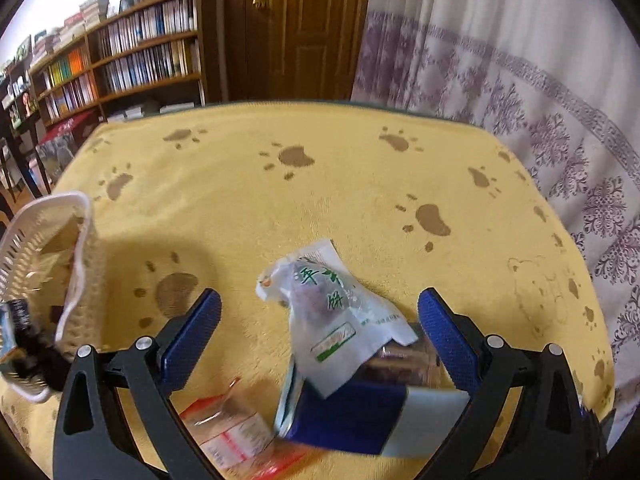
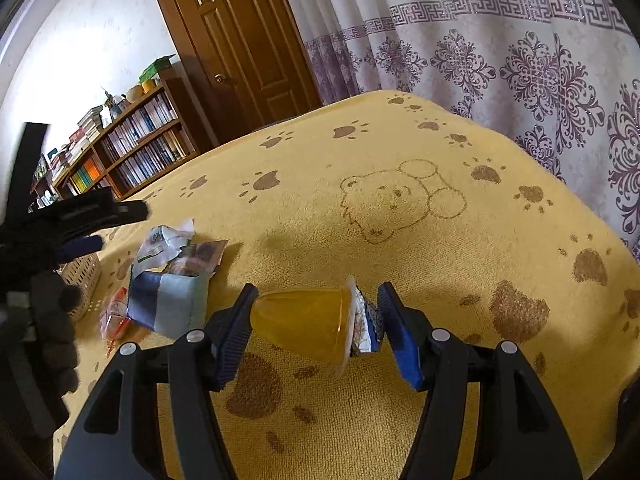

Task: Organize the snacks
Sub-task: 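Grasp the white green-print bag with left tool while right tool holds jelly cup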

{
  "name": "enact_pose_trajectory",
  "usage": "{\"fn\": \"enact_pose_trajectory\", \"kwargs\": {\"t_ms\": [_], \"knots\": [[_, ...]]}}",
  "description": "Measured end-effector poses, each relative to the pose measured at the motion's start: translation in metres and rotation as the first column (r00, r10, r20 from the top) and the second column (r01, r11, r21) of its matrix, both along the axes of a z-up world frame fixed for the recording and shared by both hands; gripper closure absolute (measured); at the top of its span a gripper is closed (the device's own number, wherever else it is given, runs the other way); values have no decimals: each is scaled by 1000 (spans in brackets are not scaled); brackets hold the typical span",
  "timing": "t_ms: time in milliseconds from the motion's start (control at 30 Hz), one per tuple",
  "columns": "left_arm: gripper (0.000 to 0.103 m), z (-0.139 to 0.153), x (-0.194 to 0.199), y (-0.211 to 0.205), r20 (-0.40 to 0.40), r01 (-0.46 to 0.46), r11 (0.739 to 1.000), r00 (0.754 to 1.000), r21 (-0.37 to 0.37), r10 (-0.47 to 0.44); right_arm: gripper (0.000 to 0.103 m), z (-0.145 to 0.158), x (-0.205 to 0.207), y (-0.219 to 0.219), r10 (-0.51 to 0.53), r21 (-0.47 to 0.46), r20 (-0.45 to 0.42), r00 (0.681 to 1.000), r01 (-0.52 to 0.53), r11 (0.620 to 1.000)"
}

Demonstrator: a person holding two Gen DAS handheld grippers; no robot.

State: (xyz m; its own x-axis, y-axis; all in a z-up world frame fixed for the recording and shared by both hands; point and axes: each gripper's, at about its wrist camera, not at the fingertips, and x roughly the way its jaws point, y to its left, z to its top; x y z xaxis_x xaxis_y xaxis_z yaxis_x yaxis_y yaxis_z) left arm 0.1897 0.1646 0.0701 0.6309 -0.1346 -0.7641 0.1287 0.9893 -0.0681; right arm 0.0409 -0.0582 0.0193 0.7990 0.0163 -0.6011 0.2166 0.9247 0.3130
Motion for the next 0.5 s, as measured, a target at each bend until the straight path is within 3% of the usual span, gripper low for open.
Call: {"fn": "enact_pose_trajectory", "kwargs": {"t_ms": [333,500], "knots": [[3,-34,41,2,-164,-59,997,985,-41,52,40,-3,0,-3,-4,24,-5,1000,4,1000],[16,-41,46,0,-186,-60,998,981,-33,53,40,-3,-1,-3,-5,27,-4,1000,5,1000]]}}
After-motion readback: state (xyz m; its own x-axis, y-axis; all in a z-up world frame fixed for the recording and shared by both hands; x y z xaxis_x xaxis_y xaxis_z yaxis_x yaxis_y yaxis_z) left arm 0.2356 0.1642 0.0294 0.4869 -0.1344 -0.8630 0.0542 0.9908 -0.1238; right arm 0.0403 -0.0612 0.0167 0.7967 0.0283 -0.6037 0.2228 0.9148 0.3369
